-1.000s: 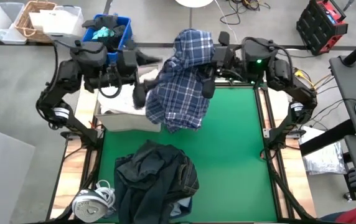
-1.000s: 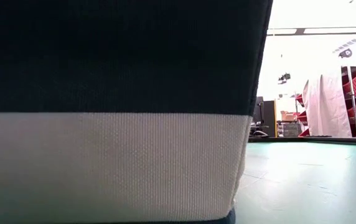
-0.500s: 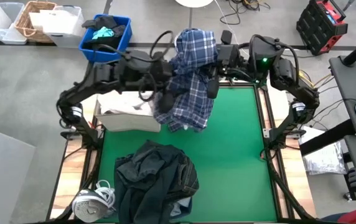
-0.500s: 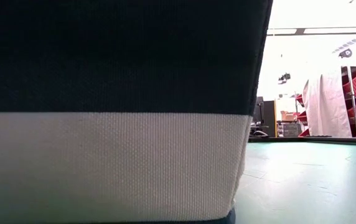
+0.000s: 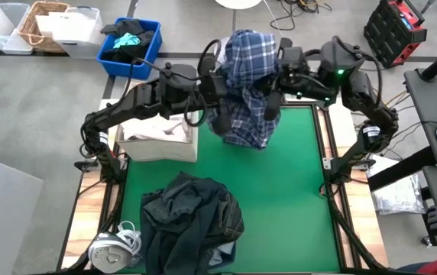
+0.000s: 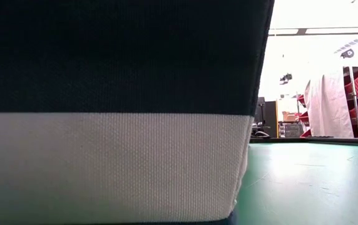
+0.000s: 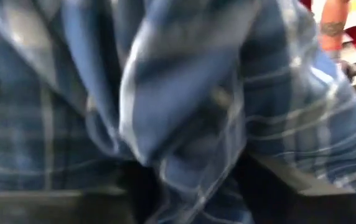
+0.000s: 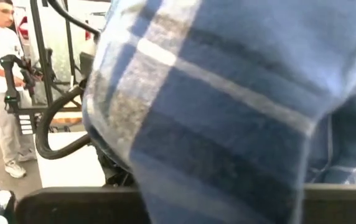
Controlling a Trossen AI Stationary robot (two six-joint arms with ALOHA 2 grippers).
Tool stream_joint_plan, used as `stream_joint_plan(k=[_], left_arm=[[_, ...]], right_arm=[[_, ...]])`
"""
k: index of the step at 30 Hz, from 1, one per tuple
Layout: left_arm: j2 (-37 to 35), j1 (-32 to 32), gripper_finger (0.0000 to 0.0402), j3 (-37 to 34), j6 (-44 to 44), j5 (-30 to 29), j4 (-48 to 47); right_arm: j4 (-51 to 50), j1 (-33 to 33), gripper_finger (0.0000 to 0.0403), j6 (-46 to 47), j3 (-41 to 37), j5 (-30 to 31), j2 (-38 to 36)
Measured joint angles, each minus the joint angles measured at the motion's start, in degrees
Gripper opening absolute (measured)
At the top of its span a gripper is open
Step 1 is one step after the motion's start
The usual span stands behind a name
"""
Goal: Sort clothes
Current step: Put the blue shirt into the blue laundry organizer
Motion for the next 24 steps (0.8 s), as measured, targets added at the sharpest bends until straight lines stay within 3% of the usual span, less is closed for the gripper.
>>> stream_joint_plan(k=[6,8,14,18,21,24], left_arm=[[-0.08,0.03,0.0020,0.00,0.69,5.40,0.59],[-0.10,0.10,0.0013,0.00,0.72,10.17,1.24],[-1.10,-1.66,0.0003,2.21,4.54,15.67,2.39],[-3.50,-1.72,0.0001,1.67,4.36,19.79,7.82],[-4.45,-1.82,0.0001,1.60,4.08,20.98,9.28],[-5.46,-1.89,0.0001,1.60,4.49,18.97,7.42]], right_arm=[[1.29,0.01,0.0020,1.22,-0.01,1.81,-0.88],[0.50,0.04,0.0020,1.16,-0.02,6.69,-1.33],[-7.00,-0.24,0.0020,1.50,-0.02,16.55,-2.05],[-10.95,-0.22,0.0020,3.72,-0.02,16.28,-1.83],[-11.63,-0.22,0.0020,4.18,-0.04,11.50,-1.24],[-9.03,-0.26,0.0026,3.08,-0.07,10.25,-0.60]])
